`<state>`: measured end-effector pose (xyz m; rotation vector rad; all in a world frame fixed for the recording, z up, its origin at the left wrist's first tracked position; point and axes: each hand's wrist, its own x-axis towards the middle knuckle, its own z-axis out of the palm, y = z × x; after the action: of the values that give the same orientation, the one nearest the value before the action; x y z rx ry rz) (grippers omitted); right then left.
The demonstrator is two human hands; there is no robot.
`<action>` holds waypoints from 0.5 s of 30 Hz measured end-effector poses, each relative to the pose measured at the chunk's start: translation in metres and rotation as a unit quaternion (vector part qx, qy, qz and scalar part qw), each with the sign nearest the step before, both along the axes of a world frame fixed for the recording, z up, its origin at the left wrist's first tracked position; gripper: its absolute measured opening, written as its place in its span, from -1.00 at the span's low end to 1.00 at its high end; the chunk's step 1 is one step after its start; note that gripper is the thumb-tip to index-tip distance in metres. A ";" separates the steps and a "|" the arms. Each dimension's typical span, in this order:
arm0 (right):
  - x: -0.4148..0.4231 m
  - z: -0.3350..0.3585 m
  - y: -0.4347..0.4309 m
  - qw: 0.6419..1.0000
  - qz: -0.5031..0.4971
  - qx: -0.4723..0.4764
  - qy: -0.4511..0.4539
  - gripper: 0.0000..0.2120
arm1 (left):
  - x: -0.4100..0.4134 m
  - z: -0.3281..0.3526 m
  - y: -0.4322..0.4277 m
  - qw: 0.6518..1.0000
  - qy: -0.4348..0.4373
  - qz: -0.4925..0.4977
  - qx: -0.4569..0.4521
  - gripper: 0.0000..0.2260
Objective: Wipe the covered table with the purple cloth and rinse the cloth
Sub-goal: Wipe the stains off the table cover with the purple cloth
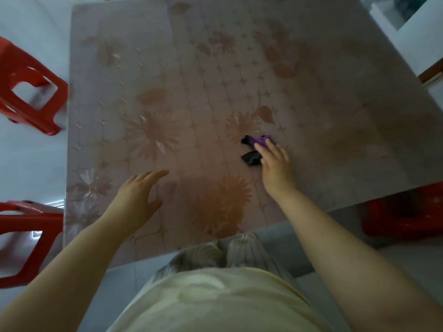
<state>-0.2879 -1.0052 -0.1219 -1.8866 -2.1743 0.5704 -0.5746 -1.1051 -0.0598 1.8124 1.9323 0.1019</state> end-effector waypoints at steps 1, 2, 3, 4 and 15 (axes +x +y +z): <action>-0.011 0.002 -0.002 1.000 0.017 -0.012 -0.012 -0.60 | 0.003 0.000 0.001 1.000 0.002 -0.002 -0.001 -0.42; -0.018 0.003 -0.003 0.999 0.030 -0.023 -0.030 -0.59 | 0.005 0.001 0.003 1.000 0.004 -0.002 0.000 -0.42; -0.022 0.004 -0.004 0.998 0.038 -0.030 -0.050 -0.59 | 0.006 0.002 0.005 1.000 0.006 0.000 -0.001 -0.42; -0.022 0.004 -0.004 0.996 0.047 -0.035 -0.067 -0.58 | 0.007 0.004 0.006 1.000 0.010 0.003 0.000 -0.42; 0.018 0.008 -0.009 0.996 0.055 -0.049 -0.044 -0.60 | -0.014 0.045 -0.002 0.995 0.047 0.081 0.023 -0.41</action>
<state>-0.2696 -1.0145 -0.1140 -1.8825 -2.3597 0.6378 -0.5887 -1.1069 -0.0151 1.7149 2.1579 0.1183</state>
